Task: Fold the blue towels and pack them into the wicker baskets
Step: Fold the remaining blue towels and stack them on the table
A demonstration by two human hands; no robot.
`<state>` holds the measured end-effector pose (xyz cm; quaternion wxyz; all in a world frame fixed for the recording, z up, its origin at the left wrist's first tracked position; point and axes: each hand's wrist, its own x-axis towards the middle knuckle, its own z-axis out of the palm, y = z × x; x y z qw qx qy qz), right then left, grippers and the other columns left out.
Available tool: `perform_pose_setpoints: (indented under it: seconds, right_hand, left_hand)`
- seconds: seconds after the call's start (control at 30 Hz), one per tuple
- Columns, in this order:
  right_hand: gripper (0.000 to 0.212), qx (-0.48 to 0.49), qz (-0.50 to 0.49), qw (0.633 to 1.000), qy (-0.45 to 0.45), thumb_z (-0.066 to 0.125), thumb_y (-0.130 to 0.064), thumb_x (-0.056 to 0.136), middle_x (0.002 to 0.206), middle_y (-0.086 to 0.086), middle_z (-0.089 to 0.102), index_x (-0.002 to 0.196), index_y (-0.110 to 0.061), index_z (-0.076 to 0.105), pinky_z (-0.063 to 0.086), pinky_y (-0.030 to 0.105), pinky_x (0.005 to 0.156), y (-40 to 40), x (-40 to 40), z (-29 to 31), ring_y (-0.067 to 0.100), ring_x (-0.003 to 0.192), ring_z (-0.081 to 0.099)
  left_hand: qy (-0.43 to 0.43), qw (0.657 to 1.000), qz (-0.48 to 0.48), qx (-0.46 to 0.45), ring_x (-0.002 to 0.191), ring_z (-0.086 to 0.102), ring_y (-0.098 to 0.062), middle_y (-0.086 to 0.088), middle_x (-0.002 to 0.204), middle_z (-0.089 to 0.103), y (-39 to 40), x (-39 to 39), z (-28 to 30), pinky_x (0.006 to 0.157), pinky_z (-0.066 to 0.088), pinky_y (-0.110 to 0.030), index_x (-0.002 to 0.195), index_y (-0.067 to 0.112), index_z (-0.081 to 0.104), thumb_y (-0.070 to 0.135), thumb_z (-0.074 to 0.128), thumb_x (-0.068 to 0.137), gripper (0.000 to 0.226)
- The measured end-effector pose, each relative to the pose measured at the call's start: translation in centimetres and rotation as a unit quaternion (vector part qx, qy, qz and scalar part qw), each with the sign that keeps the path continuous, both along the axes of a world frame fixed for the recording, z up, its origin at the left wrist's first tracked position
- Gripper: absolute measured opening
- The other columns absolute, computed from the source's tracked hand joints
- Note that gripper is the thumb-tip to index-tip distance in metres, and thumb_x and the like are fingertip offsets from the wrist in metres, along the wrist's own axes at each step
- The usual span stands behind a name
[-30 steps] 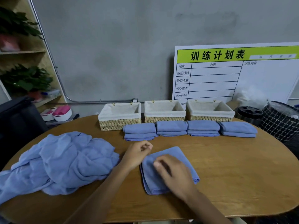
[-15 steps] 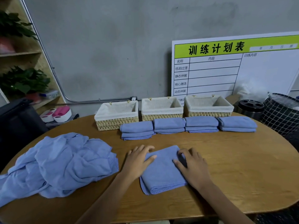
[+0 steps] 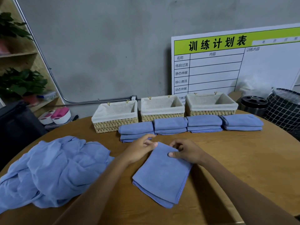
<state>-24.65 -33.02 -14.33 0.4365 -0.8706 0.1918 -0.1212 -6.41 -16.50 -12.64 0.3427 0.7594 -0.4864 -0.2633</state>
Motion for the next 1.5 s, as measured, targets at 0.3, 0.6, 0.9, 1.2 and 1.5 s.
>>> perform_pose_setpoints:
  seconds: [0.3,0.6,0.9,1.2,1.5]
  right_hand:
    - [0.020,0.031,-0.009,0.998,-0.057,0.080,-0.023,0.083,0.091,0.007,0.072,0.100,-0.013,0.075,0.044,0.007,0.067,-3.1,4.8,-0.1,-0.004,0.073,0.060]
    - [0.014,0.026,-0.073,0.984,-0.159,0.064,-0.022,0.096,0.092,-0.001,0.069,0.107,-0.016,0.071,0.044,0.013,0.080,-2.5,4.9,0.4,0.001,0.088,0.062]
    - [0.014,0.038,-0.036,0.969,-0.240,0.074,-0.011,0.088,0.087,-0.008,0.071,0.097,-0.021,0.072,0.046,0.012,0.080,3.4,-0.3,3.4,0.007,0.088,0.066]
    - [0.007,-0.068,-0.051,0.983,-0.161,0.069,-0.022,0.093,0.091,-0.013,0.066,0.097,-0.028,0.070,0.049,0.021,0.074,7.2,-3.8,0.2,0.005,0.080,0.064]
    - [0.065,-0.166,-0.110,0.977,0.079,0.062,-0.068,0.082,0.118,-0.005,0.050,0.136,-0.031,0.053,0.047,0.033,0.089,4.9,-3.4,-1.8,0.016,0.106,0.055]
  left_hand:
    - [0.044,0.991,0.038,-0.117,0.101,0.067,0.000,0.010,0.108,0.073,-3.7,2.8,-2.3,0.093,0.054,-0.030,0.115,0.027,0.069,0.033,0.070,0.093,0.023]
    - [0.047,0.972,0.100,-0.205,0.100,0.066,0.003,0.009,0.105,0.072,-1.6,2.9,-1.6,0.083,0.050,-0.012,0.115,0.024,0.066,0.024,0.070,0.094,0.021]
    - [0.022,0.963,0.085,-0.255,0.100,0.070,-0.010,0.007,0.099,0.076,4.1,-1.2,0.7,0.090,0.054,-0.030,0.107,0.021,0.070,0.020,0.076,0.088,0.020]
    - [-0.011,0.976,0.095,-0.198,0.074,0.071,-0.009,0.009,0.087,0.074,6.8,-4.8,-0.9,0.072,0.056,-0.023,0.103,0.023,0.071,0.019,0.072,0.093,0.011]
    - [-0.125,0.990,0.063,-0.018,0.111,0.053,-0.001,0.023,0.118,0.052,5.8,-3.0,-2.7,0.092,0.046,-0.027,0.121,0.043,0.062,0.064,0.074,0.076,0.051]
